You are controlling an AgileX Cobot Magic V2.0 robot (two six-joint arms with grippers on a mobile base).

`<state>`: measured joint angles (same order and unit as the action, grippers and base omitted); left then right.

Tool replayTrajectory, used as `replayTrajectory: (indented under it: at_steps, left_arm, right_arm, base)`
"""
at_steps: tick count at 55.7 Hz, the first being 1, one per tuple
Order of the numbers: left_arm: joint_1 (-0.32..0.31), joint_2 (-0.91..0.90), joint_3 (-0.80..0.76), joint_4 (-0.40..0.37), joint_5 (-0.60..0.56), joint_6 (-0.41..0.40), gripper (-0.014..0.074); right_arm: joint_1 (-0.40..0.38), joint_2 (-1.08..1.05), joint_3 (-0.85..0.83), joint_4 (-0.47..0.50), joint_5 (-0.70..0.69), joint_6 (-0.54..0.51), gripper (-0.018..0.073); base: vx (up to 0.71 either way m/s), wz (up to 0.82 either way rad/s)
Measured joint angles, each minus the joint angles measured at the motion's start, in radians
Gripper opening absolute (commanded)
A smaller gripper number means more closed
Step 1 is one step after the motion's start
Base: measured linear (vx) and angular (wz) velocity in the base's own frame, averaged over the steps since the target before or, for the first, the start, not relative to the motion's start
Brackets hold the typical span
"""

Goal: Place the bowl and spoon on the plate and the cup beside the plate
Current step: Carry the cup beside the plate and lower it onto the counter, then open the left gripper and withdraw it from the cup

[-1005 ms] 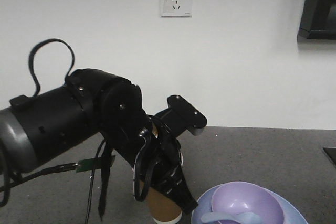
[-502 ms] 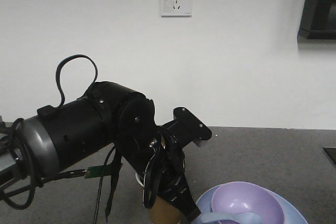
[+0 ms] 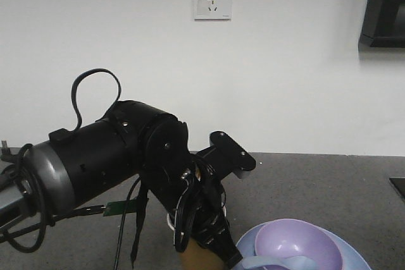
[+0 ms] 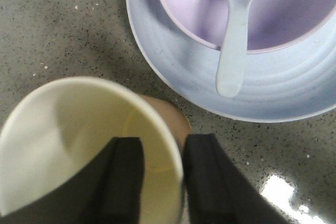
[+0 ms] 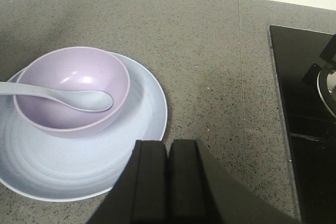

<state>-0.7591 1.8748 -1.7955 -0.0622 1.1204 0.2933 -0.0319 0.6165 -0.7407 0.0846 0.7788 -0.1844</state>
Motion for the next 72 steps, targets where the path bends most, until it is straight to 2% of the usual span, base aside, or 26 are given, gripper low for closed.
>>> replayTrajectory:
  at_steps: [9, 20, 36, 40, 43, 51, 57, 61, 65, 72]
  left_arm:
    - [0.000, 0.000, 0.000, 0.000, 0.000, 0.000, 0.0496]
    - [0.000, -0.012, 0.000, 0.000, 0.000, 0.000, 0.0496]
    - [-0.002, -0.129, 0.000, 0.000, -0.001, 0.000, 0.0472]
    - [-0.002, -0.175, 0.000, 0.000, 0.000, 0.000, 0.0421]
    - [-0.002, -0.217, 0.000, 0.001, 0.000, 0.000, 0.0351]
    - [-0.002, -0.342, 0.000, 0.018, 0.002, 0.000, -0.0001]
    - [-0.002, -0.451, 0.031, 0.027, -0.013, 0.000, -0.0007]
    - [-0.002, -0.540, 0.098, 0.028, -0.050, 0.000, -0.0004]
    - [-0.002, -0.645, 0.209, 0.028, -0.112, -0.001, -0.0003]
    - [-0.002, -0.869, 0.512, 0.028, -0.271, -0.047, -0.0003]
  right_arm:
    - [0.000, 0.000, 0.000, 0.000, 0.000, 0.000, -0.0009]
    - [0.000, 0.000, 0.000, -0.001, 0.000, 0.000, -0.0009]
    - [0.000, 0.000, 0.000, -0.001, 0.000, 0.000, -0.0009]
    - [0.000, 0.000, 0.000, -0.001, -0.001, 0.000, -0.0009]
    - [0.000, 0.000, 0.000, -0.001, -0.002, 0.000, -0.0009]
    - [0.000, -0.002, 0.000, 0.006, -0.006, 0.000, -0.0009]
    - [0.000, -0.029, 0.000, 0.045, -0.006, -0.015, -0.0009]
    - [0.000, -0.074, 0.000, 0.079, -0.007, -0.063, -0.0009]
    - [0.000, -0.143, 0.000, 0.122, -0.007, -0.133, -0.0009]
    - [0.000, -0.283, 0.000, 0.208, 0.002, -0.212, -0.0009]
  base:
    - [0.00, 0.00]
    - [0.00, 0.00]
    - [0.00, 0.00]
    - [0.00, 0.00]
    - [0.00, 0.00]
    - [0.00, 0.00]
    - [0.00, 0.00]
    - [0.00, 0.00]
    - [0.00, 0.00]
    - [0.00, 0.00]
